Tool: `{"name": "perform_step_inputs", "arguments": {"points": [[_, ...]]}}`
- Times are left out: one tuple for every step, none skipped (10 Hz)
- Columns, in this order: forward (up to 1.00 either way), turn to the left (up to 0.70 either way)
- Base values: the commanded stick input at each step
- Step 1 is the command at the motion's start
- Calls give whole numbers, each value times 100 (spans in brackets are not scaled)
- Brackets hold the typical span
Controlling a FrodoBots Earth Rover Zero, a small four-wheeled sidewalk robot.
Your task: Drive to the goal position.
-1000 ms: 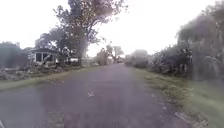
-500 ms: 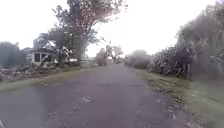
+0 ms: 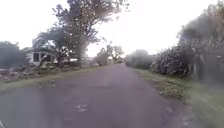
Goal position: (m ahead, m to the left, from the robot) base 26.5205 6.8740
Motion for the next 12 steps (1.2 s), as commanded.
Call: {"name": "perform_step_inputs", "arguments": {"points": [[70,-14],[70,-14],[70,0],[70,0],[70,0],[70,0],[70,0],[70,0],[70,0],[70,0],[70,-14],[70,-14]]}}
